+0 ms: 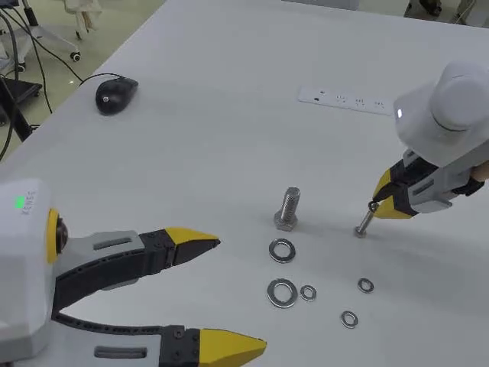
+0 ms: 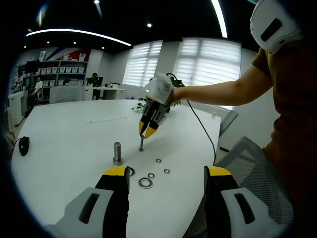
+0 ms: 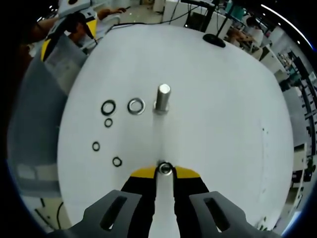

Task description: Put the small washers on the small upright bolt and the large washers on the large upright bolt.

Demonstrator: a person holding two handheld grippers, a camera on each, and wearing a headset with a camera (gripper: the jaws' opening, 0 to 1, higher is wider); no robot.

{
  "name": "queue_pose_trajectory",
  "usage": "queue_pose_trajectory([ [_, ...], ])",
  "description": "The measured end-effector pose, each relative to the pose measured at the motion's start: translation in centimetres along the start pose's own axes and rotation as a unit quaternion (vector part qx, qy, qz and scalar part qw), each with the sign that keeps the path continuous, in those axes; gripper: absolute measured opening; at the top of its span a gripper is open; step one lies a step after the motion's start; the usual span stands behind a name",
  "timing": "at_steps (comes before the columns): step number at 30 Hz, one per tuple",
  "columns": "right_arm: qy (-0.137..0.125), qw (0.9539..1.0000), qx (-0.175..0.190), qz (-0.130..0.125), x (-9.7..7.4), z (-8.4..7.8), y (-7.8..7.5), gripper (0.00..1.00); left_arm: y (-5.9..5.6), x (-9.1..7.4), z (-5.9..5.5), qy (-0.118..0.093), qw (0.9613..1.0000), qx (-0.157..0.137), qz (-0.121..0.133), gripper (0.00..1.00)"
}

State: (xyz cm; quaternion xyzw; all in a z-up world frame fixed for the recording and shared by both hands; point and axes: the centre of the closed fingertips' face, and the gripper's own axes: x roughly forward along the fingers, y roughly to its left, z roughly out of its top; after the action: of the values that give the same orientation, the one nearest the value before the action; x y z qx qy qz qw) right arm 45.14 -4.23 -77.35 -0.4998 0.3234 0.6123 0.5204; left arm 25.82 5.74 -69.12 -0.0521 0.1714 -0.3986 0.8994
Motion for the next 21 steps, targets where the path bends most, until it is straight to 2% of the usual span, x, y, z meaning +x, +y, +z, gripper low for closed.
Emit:
queue_pose_trajectory([
  [21, 0.004, 0.9998, 0.001, 0.021, 3.7, -1.2, 0.7, 0.13, 0.4, -0.2, -0.4, 0.005, 0.9999, -0.007, 0.008, 0.60],
])
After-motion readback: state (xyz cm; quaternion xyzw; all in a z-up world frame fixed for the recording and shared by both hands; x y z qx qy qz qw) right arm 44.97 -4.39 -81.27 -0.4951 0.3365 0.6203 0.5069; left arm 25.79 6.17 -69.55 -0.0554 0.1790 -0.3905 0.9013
